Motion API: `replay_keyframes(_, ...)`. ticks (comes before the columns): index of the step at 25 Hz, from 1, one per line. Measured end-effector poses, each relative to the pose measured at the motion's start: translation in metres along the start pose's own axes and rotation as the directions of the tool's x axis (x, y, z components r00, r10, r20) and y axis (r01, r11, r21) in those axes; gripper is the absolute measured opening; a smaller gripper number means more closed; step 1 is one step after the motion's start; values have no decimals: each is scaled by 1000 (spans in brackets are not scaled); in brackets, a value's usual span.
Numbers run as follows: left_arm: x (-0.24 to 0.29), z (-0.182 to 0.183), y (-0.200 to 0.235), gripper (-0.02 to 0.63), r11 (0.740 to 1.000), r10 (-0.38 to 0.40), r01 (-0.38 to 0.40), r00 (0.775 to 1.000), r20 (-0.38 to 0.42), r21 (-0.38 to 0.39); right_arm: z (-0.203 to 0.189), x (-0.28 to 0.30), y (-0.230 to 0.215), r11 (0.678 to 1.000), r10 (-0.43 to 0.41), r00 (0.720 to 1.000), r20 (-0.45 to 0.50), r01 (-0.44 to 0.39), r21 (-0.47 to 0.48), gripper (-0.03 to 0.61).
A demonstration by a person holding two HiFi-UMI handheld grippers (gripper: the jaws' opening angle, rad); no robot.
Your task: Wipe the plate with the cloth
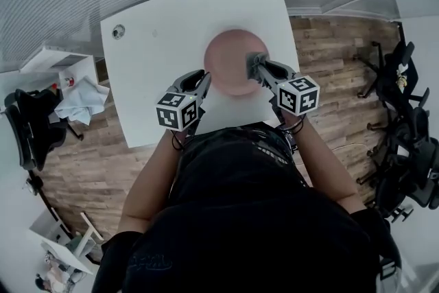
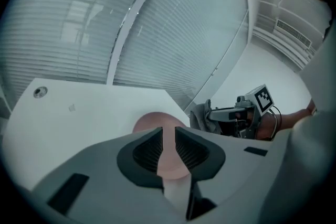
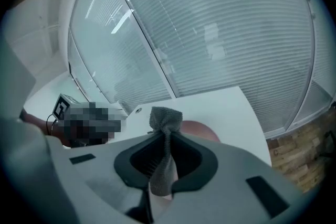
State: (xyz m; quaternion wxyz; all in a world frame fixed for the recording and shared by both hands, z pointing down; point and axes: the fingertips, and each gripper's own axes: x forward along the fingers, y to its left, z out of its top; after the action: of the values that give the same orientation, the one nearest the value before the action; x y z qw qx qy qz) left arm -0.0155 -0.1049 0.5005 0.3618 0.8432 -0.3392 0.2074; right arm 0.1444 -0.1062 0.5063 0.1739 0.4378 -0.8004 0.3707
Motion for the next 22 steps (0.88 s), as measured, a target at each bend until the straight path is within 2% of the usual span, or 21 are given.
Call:
replay_keyframes(4, 21, -16, 16, 102, 997, 40, -43, 998, -53, -58, -13, 28, -24, 997, 7, 998, -67, -2, 71, 37)
replay_keyframes(9, 42, -34, 37, 130, 990, 86, -98, 989, -117, -100, -21, 59, -48, 995, -41, 991, -131, 52, 86, 35)
replay_keyframes(11, 51, -43, 43, 140, 987, 99, -116, 984, -149, -111, -24, 69, -60, 990, -83, 984, -155, 99, 98, 37)
replay_keyframes(16, 70, -69, 59, 149, 976, 136, -168, 966, -220, -135, -37, 92, -85, 963, -205, 949, -238, 240, 127, 37)
replay_keyframes(22, 82, -82, 73, 149, 966, 156, -201, 954, -256, -161, -44, 115, -97, 944, -272, 909, -315, 315, 93, 35)
